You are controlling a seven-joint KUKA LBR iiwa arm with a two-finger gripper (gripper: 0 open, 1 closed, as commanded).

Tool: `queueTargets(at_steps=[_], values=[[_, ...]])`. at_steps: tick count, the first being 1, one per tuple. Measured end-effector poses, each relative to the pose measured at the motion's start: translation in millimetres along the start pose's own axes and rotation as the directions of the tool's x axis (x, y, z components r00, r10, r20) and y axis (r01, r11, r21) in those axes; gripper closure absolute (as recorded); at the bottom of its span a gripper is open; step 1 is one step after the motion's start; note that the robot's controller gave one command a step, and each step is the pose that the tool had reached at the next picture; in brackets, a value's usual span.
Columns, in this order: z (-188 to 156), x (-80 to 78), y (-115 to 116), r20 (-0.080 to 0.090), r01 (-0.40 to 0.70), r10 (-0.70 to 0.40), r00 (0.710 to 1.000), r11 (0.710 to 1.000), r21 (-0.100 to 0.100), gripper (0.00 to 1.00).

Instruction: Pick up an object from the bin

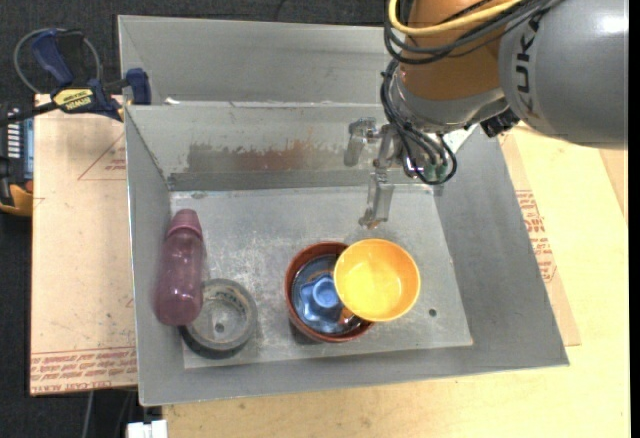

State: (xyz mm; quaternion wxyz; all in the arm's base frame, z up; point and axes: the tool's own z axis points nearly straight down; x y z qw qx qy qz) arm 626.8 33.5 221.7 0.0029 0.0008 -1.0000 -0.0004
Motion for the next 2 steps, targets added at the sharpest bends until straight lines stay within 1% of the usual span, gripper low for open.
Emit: queueTargets(at_steps=[1,2], values=[[-5,-1.4,0,0.008,-0.001,0.001,1.000,1.000,0.000,0.00],[65,44.2,22,0.002,0.447,-0.447,0.894,0.894,-0.002,0.00]])
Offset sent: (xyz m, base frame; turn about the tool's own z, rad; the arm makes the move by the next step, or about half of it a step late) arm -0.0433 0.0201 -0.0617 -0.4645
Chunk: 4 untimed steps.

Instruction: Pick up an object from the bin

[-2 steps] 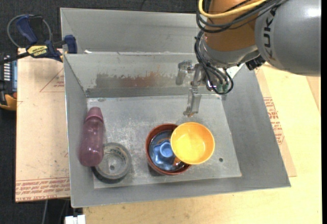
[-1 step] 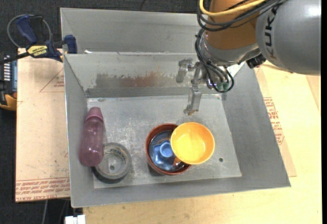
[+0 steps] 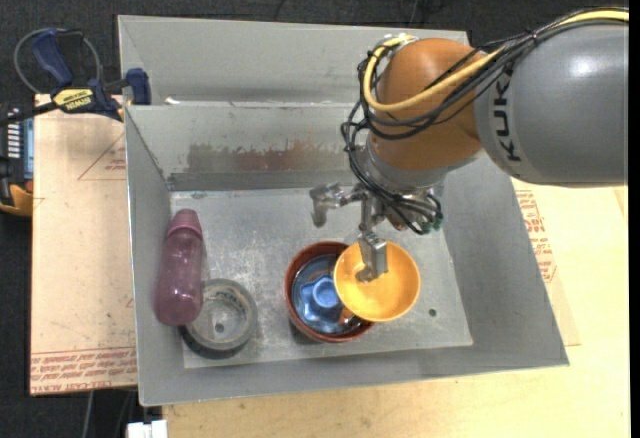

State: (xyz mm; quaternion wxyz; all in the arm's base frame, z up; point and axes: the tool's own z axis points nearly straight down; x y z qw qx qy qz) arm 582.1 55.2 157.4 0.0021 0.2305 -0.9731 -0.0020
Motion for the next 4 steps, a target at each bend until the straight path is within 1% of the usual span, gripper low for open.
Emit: queueTargets(at_steps=[1,2,3,4], values=[[-2,0.8,1,0.009,-0.057,0.057,0.998,0.998,0.004,0.00],[35,-10.6,-11,0.005,0.239,-0.239,0.971,0.971,0.004,0.00],[86,-12.0,-13,0.015,0.200,-0.200,0.980,0.980,0.009,0.00],[86,25.7,-22,0.018,0.365,-0.365,0.931,0.931,0.017,1.00]])
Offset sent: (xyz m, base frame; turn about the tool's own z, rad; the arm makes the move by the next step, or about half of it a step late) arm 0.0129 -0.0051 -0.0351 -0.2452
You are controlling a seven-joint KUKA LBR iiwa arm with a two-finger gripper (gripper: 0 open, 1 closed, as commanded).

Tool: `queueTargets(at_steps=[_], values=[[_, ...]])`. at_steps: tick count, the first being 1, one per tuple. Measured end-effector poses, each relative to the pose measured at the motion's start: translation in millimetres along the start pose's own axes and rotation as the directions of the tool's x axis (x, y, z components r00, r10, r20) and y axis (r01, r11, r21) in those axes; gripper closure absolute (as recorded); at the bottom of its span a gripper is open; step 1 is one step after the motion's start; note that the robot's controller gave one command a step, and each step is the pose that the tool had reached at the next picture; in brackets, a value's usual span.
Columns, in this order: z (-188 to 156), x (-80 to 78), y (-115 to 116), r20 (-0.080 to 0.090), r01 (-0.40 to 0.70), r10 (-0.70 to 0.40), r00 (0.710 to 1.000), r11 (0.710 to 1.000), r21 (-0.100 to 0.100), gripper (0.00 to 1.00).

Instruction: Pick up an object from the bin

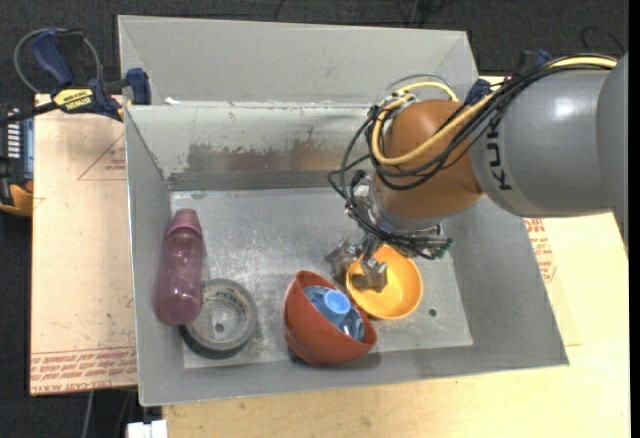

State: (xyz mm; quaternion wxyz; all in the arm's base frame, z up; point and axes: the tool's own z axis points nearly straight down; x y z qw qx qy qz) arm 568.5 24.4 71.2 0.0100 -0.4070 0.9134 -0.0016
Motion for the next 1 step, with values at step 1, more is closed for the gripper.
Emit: queueTargets(at_steps=[1], values=[[0.0,0.0,0.0,0.000,0.000,0.000,1.000,1.000,0.000,1.00]])
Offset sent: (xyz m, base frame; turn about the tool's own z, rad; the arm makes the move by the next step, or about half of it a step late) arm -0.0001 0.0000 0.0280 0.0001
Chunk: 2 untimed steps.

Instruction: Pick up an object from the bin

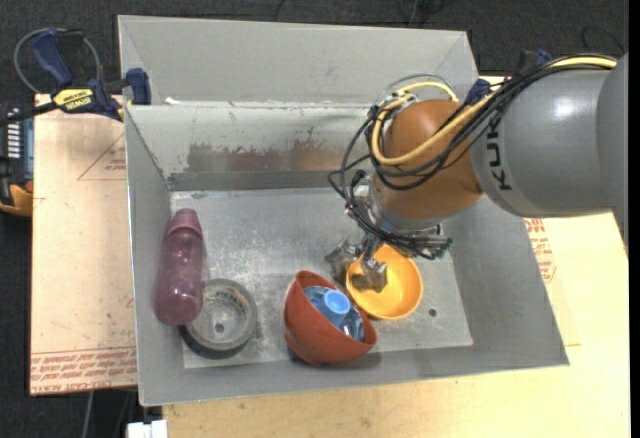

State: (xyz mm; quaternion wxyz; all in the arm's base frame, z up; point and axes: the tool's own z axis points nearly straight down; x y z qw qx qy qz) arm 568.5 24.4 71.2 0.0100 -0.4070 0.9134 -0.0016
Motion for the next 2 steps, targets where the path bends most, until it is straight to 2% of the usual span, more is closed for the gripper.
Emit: queueTargets(at_steps=[1,2], values=[[-9,0.3,1,-0.002,-0.001,0.001,1.000,1.000,-0.002,1.00],[-33,-0.4,1,-0.001,-0.003,0.003,1.000,1.000,-0.003,1.00]])
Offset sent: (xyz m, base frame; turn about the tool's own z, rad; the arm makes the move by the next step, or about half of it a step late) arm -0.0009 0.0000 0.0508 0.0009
